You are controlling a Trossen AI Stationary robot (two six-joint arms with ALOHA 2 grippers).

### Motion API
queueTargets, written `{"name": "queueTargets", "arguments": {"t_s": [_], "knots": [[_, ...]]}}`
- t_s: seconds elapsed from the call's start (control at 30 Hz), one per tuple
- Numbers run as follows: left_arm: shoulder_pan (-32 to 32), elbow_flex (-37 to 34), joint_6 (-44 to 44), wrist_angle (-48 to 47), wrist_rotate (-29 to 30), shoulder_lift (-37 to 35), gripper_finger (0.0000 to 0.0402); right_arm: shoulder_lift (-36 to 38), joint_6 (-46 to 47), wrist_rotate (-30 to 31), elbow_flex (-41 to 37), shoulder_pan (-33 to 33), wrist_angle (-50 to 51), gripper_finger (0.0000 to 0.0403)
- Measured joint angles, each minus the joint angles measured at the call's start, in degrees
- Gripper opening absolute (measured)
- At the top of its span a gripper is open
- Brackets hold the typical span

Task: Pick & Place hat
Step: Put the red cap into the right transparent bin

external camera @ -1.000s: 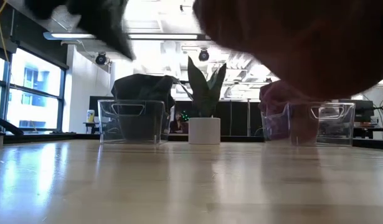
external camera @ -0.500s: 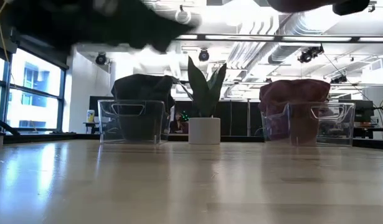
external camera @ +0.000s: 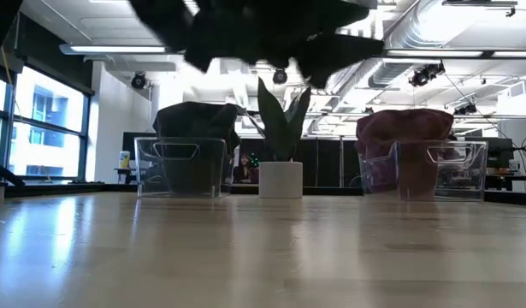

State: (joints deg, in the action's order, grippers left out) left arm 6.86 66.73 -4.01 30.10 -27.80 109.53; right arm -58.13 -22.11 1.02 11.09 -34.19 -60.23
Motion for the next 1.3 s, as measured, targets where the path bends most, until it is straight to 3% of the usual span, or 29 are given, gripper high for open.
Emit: {"name": "queueTargets", "arguments": {"t_s": [0.13,0.23,0.5,1.0,1.3], "knots": [[1.38,6.75,-1.91,1.8,0.09,4.03,0.0247,0.04,0.19,-1.59,-0.02,0.1,0.68,0.0011],[2.44,7.37,-2.29,-0.78,0.58,4.98,0.0237,0.04,0.41,-3.29,0.0,-0.46,1.08,0.0011],[3.57,7.56,-3.01,3.27,0.77,4.66,0.0192,0.04,0.46,-2.92,0.0,-1.23,2.31,0.0014],[4.04,7.62,-0.02,5.64,5.99,4.51,0.0061,0.11,2.51,-2.95,0.17,-1.25,3.45,0.0015],[3.97,7.62,-0.06,5.88,4.7,4.51,0.0069,0.04,2.62,-3.08,0.06,-1.23,1.63,0.0014]]}}
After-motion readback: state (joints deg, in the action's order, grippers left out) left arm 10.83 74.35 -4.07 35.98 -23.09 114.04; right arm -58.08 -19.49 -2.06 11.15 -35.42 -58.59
